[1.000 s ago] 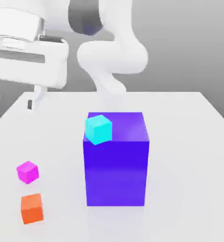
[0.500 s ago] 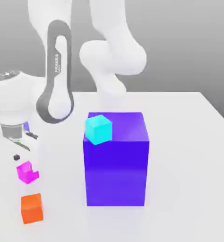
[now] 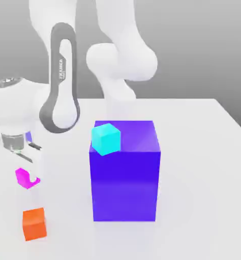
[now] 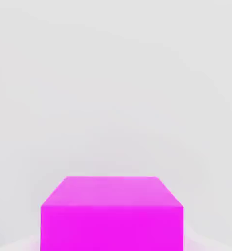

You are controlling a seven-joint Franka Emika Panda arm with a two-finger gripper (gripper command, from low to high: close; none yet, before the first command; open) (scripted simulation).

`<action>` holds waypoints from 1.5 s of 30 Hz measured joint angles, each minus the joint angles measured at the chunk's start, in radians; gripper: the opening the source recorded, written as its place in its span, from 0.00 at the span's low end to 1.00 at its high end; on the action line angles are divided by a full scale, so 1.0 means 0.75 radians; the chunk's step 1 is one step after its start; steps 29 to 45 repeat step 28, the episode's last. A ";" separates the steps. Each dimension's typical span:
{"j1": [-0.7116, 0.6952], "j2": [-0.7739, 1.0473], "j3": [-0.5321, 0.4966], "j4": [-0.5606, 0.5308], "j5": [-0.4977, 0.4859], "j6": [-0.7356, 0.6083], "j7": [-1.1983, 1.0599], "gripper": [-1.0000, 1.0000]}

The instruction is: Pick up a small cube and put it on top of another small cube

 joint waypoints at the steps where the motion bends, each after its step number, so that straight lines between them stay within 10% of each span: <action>1: 0.007 -0.002 0.000 0.029 -0.010 -0.030 0.036 0.00; 23: 0.215 0.529 0.073 0.963 0.113 -0.449 0.781 0.00; 24: 0.209 0.566 0.082 0.968 0.125 -0.417 0.775 1.00; 45: 0.209 0.566 0.082 0.968 0.125 -0.417 0.775 1.00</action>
